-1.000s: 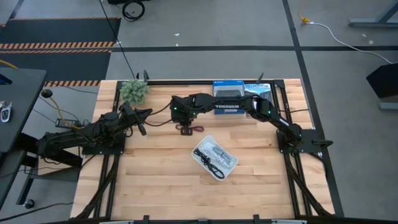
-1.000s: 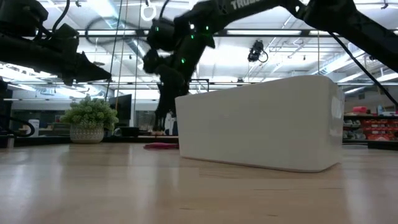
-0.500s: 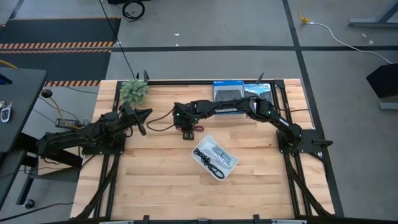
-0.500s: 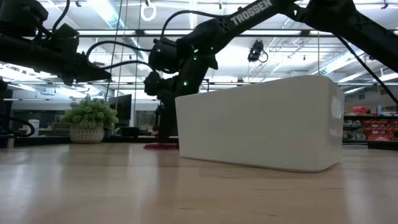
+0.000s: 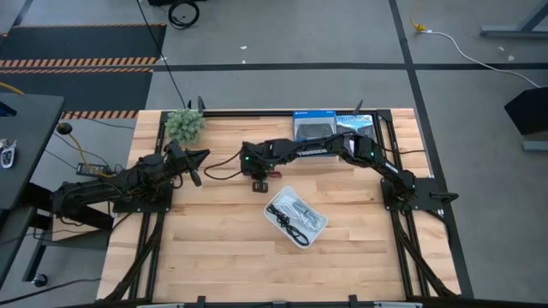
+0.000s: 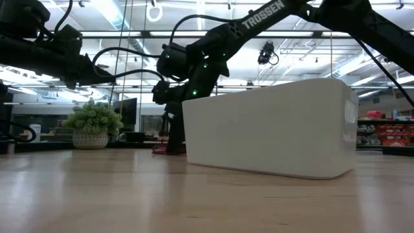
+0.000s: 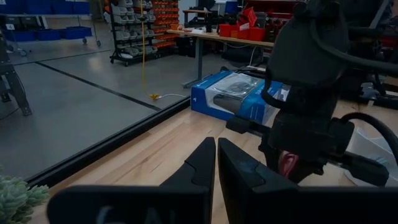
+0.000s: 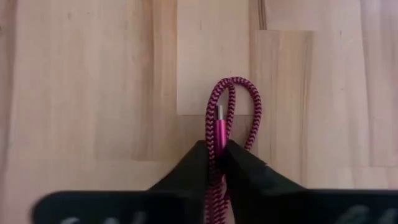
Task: Pick and place USB-C Cables
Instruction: Put the pink and black charger cable into the white bin, then return to Home Position
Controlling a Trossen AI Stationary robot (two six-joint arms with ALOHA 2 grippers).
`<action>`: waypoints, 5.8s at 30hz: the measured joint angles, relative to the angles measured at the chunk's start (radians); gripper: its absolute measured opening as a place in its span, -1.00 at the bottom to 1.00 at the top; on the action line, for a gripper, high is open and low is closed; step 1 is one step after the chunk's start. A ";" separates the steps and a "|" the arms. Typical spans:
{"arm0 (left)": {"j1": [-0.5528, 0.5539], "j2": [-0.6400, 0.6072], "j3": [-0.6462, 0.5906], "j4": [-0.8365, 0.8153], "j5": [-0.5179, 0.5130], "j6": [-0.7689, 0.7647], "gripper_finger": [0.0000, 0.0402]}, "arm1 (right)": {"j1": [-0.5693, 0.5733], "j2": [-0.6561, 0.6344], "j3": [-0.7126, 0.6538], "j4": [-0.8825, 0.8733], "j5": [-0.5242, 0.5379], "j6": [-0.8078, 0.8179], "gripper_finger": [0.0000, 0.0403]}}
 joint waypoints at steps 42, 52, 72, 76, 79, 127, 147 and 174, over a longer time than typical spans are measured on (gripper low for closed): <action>0.000 0.000 0.000 0.000 0.000 0.000 -0.88 | -0.009 -0.012 0.487 -0.636 -0.250 0.419 -0.89; 0.000 0.000 0.000 0.000 0.000 0.000 -0.88 | 0.093 -0.115 0.486 -0.751 -0.087 0.445 -0.90; 0.000 0.000 0.000 0.000 0.000 0.000 -0.88 | 0.277 -0.451 -0.028 -0.671 0.115 0.665 -0.90; 0.000 0.000 0.000 0.000 0.000 0.000 -0.88 | 0.287 -0.535 -0.211 -0.540 0.074 0.762 -0.90; 0.000 0.000 0.000 0.000 0.000 0.000 -0.88 | 0.298 -0.581 -0.319 -0.437 0.052 0.831 -0.90; 0.000 0.000 0.000 0.000 0.000 0.000 -0.88 | 0.276 -0.738 -0.756 0.129 -0.006 1.059 -0.30; 0.000 0.000 0.000 0.000 0.000 0.000 -0.88 | 0.151 -1.157 -0.756 0.124 0.178 0.841 -0.32; 0.000 0.000 0.000 0.000 0.000 0.000 -0.88 | 0.125 -1.623 -0.756 0.074 0.353 0.623 -0.38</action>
